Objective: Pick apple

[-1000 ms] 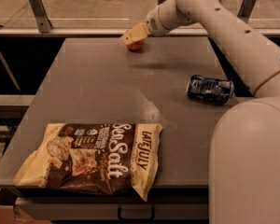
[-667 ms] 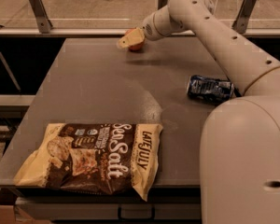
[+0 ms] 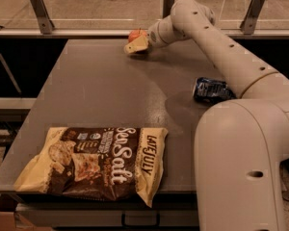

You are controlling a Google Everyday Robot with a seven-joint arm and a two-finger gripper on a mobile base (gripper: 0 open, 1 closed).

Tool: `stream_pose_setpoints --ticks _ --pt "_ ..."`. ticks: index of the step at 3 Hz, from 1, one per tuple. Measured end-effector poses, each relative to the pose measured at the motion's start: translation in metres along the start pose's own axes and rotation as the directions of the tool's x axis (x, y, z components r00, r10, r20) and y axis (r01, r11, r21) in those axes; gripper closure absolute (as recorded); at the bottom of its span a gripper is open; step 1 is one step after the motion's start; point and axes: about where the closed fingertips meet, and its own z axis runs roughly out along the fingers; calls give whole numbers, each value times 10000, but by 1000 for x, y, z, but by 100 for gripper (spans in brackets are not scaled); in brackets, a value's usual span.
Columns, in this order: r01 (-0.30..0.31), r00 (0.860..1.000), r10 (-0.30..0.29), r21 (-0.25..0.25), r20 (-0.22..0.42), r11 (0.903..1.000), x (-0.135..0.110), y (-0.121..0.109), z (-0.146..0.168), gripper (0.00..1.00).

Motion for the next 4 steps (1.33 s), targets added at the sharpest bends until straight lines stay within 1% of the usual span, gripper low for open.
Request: stream_pose_setpoints --ticks 1,2,3,4 --pt "-156 9997 158 -145 168 9998 -1 -1 1 41" --pt "-86 9983 115 -523 566 9986 -11 10 -8 64" --pt "500 9917 -331 -1361 1241 9894 -29 43 -36 88" --pt "1749 9689 -1213 -2504 2157 9522 -48 96 -79 100"
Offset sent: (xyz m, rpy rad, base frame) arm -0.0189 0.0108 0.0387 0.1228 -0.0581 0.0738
